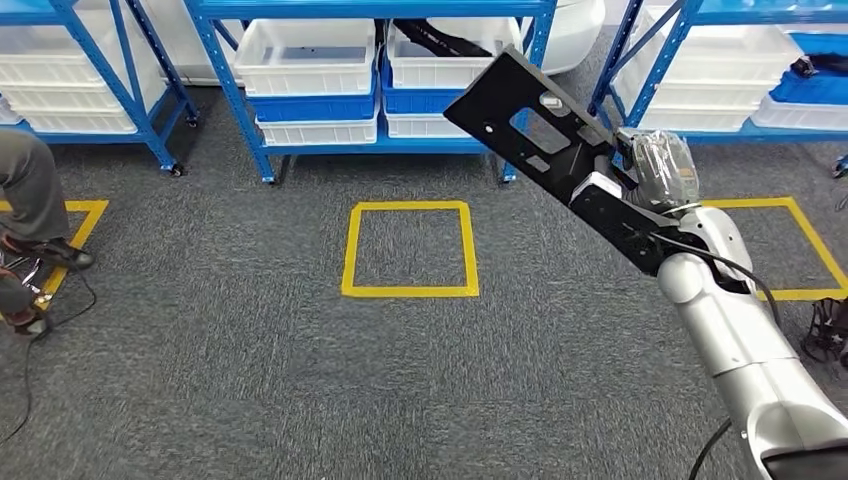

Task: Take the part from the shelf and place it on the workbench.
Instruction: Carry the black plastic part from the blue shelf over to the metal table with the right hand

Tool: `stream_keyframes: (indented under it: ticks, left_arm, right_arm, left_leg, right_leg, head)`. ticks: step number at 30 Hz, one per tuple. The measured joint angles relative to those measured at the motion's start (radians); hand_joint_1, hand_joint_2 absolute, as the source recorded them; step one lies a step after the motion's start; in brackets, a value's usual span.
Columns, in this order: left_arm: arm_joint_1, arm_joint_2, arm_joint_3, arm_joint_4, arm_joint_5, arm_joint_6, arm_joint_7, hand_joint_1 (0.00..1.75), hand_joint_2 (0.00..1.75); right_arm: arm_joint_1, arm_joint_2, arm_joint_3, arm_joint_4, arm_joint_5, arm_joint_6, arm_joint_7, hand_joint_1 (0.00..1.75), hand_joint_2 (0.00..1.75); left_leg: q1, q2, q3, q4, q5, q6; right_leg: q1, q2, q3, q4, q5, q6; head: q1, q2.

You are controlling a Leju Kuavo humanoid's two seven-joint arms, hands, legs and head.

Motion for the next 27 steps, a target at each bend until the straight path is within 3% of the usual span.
stream_keyframes:
  ticks: [2,3,4,5,6,8,9,10,12,13,14,16,18,19,20,21,23,25,27]
  left_arm:
    - [0.002,-0.001,0.0,0.0,-0.001,0.0,0.001,0.0,1.75]
    - [0.003,-0.002,0.001,0.0,-0.001,0.0,0.002,0.0,1.75]
    - [0.004,-0.003,0.001,0.0,-0.001,0.0,0.002,0.0,1.75]
    - [0.003,-0.004,0.001,0.0,-0.001,0.0,0.003,0.0,1.75]
    - [0.003,-0.006,0.002,0.0,-0.001,0.0,0.004,0.0,1.75]
    - [0.003,-0.006,0.003,0.0,-0.002,0.0,0.007,0.0,1.75]
    - [0.003,-0.006,0.003,0.0,-0.003,0.001,0.008,0.0,1.75]
    - [0.003,-0.005,0.004,0.0,-0.004,0.002,0.009,0.0,1.75]
    - [0.002,-0.006,0.004,0.0,-0.008,0.004,0.011,0.0,1.75]
    - [0.001,-0.006,0.004,0.0,-0.009,0.005,0.012,0.0,1.75]
    - [0.002,-0.006,0.004,0.0,-0.011,0.006,0.012,0.0,1.75]
    - [0.004,-0.008,0.004,0.0,-0.012,0.006,0.012,0.0,1.75]
    - [0.006,-0.008,0.004,0.0,-0.014,0.006,0.012,0.0,1.75]
    - [0.006,-0.008,0.004,0.0,-0.016,0.006,0.012,0.0,1.75]
    - [0.006,-0.008,0.004,0.0,-0.019,0.006,0.012,0.0,1.75]
    - [0.006,-0.009,0.004,0.0,-0.021,0.006,0.012,0.0,1.75]
    - [0.006,-0.008,0.005,0.0,-0.024,0.006,0.013,0.0,1.75]
    - [0.005,-0.008,0.005,0.0,-0.028,0.006,0.014,0.0,1.75]
    - [0.004,-0.008,0.005,0.0,-0.031,0.006,0.016,0.0,1.75]
  right_arm:
    - [0.001,0.0,-0.002,-0.001,0.0,0.002,0.002,1.75,1.75]
    - [0.004,0.0,-0.002,-0.001,0.0,0.003,0.003,1.75,1.75]
    - [0.008,0.0,-0.002,-0.001,0.001,0.004,0.005,1.75,1.75]
    - [0.009,0.0,-0.003,-0.001,0.002,0.005,0.006,1.75,1.75]
    - [0.009,0.0,-0.004,-0.001,0.002,0.006,0.007,1.75,1.75]
    - [0.003,0.002,-0.005,-0.001,0.005,0.007,0.01,1.75,1.75]
    - [0.001,0.003,-0.006,-0.002,0.007,0.008,0.011,1.75,1.75]
    - [-0.001,0.003,-0.007,-0.003,0.008,0.009,0.013,1.75,1.75]
    - [-0.001,0.002,-0.01,-0.003,0.01,0.011,0.014,1.75,1.75]
    - [-0.003,0.0,-0.011,-0.004,0.011,0.012,0.014,1.75,1.75]
    - [-0.006,-0.002,-0.013,-0.004,0.011,0.013,0.014,1.75,1.75]
    - [-0.013,-0.004,-0.015,-0.004,0.011,0.014,0.015,1.75,1.75]
    - [-0.016,-0.006,-0.016,-0.004,0.01,0.015,0.015,1.75,1.75]
    - [-0.016,-0.008,-0.017,-0.004,0.01,0.016,0.015,1.75,1.75]
    - [-0.016,-0.011,-0.018,-0.004,0.009,0.016,0.015,1.75,1.75]
    - [-0.016,-0.015,-0.02,-0.004,0.009,0.016,0.015,1.75,1.75]
    - [-0.018,-0.025,-0.024,-0.008,0.005,0.017,0.015,1.75,1.75]
    - [-0.021,-0.033,-0.027,-0.013,0.002,0.02,0.016,1.75,1.75]
    - [-0.021,-0.047,-0.032,-0.017,-0.002,0.023,0.017,1.75,1.75]
  left_leg:
    - [-0.001,0.026,-0.007,-0.002,0.005,-0.001]
    - [-0.001,0.04,-0.01,-0.001,0.007,-0.003]
    - [-0.001,0.054,-0.013,-0.001,0.008,-0.005]
    - [0.0,0.068,-0.015,0.001,0.009,-0.008]
    - [0.0,0.082,-0.017,0.004,0.009,-0.011]
    - [-0.004,0.106,-0.02,0.015,0.003,-0.022]
    - [-0.008,0.117,-0.021,0.02,0.0,-0.028]
    - [-0.011,0.128,-0.022,0.023,-0.002,-0.033]
    - [-0.008,0.146,-0.023,0.027,-0.003,-0.041]
    - [-0.002,0.134,-0.026,0.035,-0.011,-0.047]
    - [0.002,0.107,-0.036,0.06,-0.033,-0.053]
    - [0.009,0.036,-0.08,0.172,-0.109,-0.063]
    - [0.01,0.008,-0.131,0.302,-0.17,-0.065]
    - [0.01,0.005,-0.14,0.326,-0.174,-0.063]
    - [0.01,0.002,-0.127,0.309,-0.158,-0.06]
    - [0.01,-0.005,-0.097,0.255,-0.127,-0.055]
    - [0.012,-0.054,-0.02,0.113,-0.07,-0.043]
    - [0.012,-0.087,0.015,0.044,-0.056,-0.036]
    - [0.007,-0.068,0.017,0.036,-0.052,-0.029]
  right_leg:
    - [-0.003,-0.029,-0.056,0.129,-0.06,0.0]
    - [-0.006,-0.034,-0.074,0.178,-0.078,0.005]
    - [-0.01,-0.037,-0.073,0.191,-0.081,0.015]
    - [-0.014,-0.044,-0.049,0.159,-0.069,0.027]
    - [-0.018,-0.062,-0.006,0.09,-0.048,0.04]
    - [-0.017,-0.111,0.072,-0.043,-0.012,0.048]
    - [-0.017,-0.125,0.09,-0.077,-0.002,0.042]
    - [-0.015,-0.124,0.092,-0.084,0.001,0.033]
    - [-0.018,-0.095,0.086,-0.084,0.011,0.016]
    - [-0.02,-0.083,0.082,-0.085,0.015,0.009]
    - [-0.023,-0.072,0.079,-0.085,0.02,0.001]
    - [-0.024,-0.05,0.071,-0.086,0.028,-0.012]
    - [-0.021,-0.023,0.063,-0.086,0.034,-0.019]
    - [-0.019,-0.009,0.06,-0.085,0.037,-0.02]
    - [-0.018,0.006,0.058,-0.085,0.039,-0.019]
    - [-0.018,0.02,0.057,-0.085,0.042,-0.017]
    - [-0.016,0.044,0.055,-0.085,0.047,-0.009]
    - [-0.017,0.067,0.048,-0.085,0.054,0.002]
    - [-0.018,0.087,0.039,-0.09,0.064,0.017]
  head:
    - [0.005,0.0]
    - [0.006,0.0]
    - [0.006,0.0]
    - [0.007,0.0]
    - [0.007,0.0]
    - [0.009,0.0]
    - [0.008,0.0]
    - [0.006,0.0]
    - [0.001,0.0]
    - [0.0,0.0]
    - [0.0,0.0]
    - [-0.002,0.0]
    - [-0.003,0.0]
    - [-0.003,0.0]
    - [-0.003,0.0]
    - [-0.003,0.0]
    - [-0.002,0.0]
    - [-0.002,0.0]
    - [-0.002,0.0]
